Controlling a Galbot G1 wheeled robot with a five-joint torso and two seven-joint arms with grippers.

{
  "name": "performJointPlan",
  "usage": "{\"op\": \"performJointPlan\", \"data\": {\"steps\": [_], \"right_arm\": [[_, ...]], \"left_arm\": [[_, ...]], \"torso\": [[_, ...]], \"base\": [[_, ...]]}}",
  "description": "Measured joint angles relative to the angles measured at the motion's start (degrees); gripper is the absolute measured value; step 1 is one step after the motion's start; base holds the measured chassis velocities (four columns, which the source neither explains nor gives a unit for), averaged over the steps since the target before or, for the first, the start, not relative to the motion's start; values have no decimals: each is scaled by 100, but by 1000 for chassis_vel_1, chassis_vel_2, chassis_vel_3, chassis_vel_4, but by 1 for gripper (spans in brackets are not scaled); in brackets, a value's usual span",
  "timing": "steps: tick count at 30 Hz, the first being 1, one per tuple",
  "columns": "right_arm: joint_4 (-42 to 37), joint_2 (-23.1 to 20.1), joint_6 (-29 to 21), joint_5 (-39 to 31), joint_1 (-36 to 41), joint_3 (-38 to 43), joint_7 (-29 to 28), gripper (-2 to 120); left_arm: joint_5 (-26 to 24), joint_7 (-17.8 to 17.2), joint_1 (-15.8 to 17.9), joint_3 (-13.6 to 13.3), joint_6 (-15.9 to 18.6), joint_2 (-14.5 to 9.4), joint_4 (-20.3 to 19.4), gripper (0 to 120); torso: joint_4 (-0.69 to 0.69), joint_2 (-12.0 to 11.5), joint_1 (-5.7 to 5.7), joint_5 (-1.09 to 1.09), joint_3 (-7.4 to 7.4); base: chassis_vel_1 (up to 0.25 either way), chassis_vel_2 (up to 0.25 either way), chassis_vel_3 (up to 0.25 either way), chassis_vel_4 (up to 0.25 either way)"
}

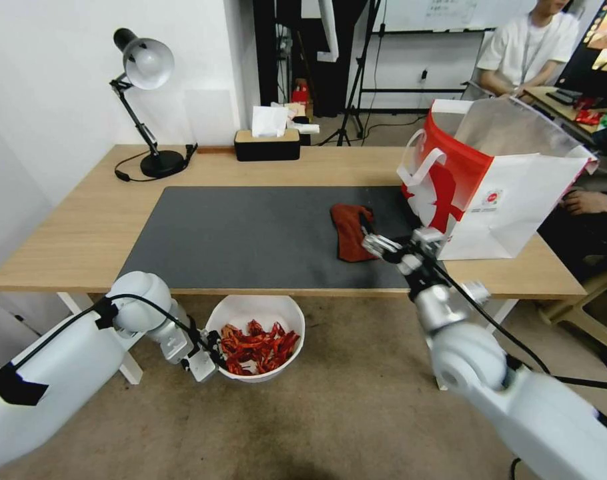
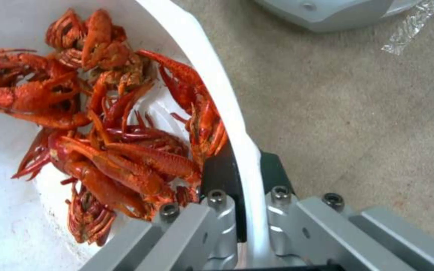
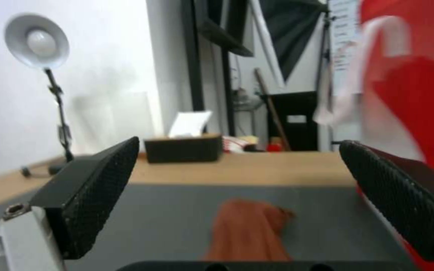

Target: Sweep shrimp from table into container with towel, then put container into takeout bag.

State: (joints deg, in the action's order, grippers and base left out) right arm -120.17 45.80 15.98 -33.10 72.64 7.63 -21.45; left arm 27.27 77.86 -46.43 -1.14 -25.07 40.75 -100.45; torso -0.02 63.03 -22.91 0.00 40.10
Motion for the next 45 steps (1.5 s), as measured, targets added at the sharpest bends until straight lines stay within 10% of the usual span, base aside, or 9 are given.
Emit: {"op": "performJointPlan", "data": {"steps": [10, 25, 45], "right_arm": [[-166, 355, 1, 946, 2125, 667, -397, 100], [23, 508, 576, 1160, 2493, 506, -385, 100], [537, 443, 746, 1063, 2387, 446, -253, 100]], "left_arm": [[30, -11, -84, 17, -39, 35, -32, 0], [156, -38, -322, 144, -119, 65, -130, 0], [-424, -83, -2019, 1515, 64, -533, -2115, 0]], "torso": [[1, 0, 0, -1, 0], [2, 0, -1, 0, 1], [2, 0, -1, 2, 1]], "base": [[0, 0, 0, 0], [0, 0, 0, 0], [0, 0, 0, 0]]}}
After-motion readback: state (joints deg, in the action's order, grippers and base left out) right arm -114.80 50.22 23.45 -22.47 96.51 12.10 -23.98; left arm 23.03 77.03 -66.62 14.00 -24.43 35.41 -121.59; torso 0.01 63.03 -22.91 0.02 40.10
